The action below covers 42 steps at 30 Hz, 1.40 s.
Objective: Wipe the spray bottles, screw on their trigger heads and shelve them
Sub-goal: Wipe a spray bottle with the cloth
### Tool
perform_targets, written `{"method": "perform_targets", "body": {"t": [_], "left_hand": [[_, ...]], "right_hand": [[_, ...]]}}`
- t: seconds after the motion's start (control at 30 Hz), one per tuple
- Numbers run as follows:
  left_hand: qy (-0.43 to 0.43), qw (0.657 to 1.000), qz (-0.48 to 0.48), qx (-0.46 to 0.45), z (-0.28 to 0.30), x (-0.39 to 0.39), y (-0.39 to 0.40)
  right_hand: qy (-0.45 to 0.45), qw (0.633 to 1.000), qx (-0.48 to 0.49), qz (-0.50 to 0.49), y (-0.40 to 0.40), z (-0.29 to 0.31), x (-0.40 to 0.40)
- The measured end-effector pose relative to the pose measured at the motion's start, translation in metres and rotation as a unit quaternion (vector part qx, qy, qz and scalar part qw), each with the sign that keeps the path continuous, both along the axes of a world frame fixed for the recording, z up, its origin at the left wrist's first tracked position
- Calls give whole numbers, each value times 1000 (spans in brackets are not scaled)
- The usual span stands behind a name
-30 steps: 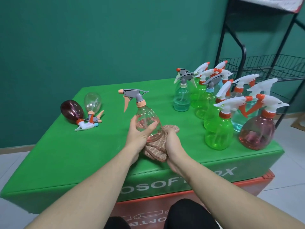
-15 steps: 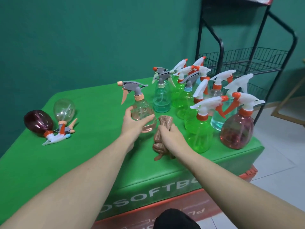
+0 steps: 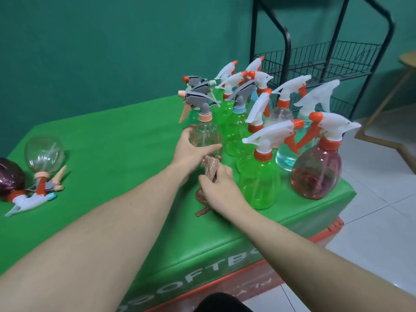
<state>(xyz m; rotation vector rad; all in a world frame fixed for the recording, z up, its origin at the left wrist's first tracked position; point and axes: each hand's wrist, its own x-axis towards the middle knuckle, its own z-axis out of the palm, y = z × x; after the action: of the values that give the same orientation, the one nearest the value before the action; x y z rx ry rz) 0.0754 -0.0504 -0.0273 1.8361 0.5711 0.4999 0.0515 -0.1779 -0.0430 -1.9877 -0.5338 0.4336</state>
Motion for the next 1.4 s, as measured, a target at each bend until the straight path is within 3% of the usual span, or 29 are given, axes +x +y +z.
{"method": "perform_targets", "body": {"t": [0.3, 0.47, 0.77, 0.87, 0.97, 1.1, 1.27, 1.4], "left_hand": [[42, 998, -29, -31, -4, -3, 11], [57, 998, 3, -12, 3, -39, 33], [83, 989, 40, 114, -10, -142, 103], [146, 965, 35, 215, -10, -174, 135], [257, 897, 49, 356, -6, -201, 167], [377, 823, 79, 417, -6, -223, 206], [452, 803, 104, 374, -10, -232, 241], [442, 832, 103, 320, -19, -225, 263]], "right_hand": [[-23, 1000, -2, 10, 0, -3, 0], [-47, 998, 15, 33, 8, 5, -18], [-69, 994, 4, 90, 53, 6, -61], [-74, 992, 7, 105, 78, 4, -72], [-80, 991, 7, 108, 104, 3, -78], [-86, 989, 5, 121, 132, 2, -81], [-97, 986, 6, 135, 160, -3, -81], [-107, 983, 2, 147, 174, -7, -79]]}}
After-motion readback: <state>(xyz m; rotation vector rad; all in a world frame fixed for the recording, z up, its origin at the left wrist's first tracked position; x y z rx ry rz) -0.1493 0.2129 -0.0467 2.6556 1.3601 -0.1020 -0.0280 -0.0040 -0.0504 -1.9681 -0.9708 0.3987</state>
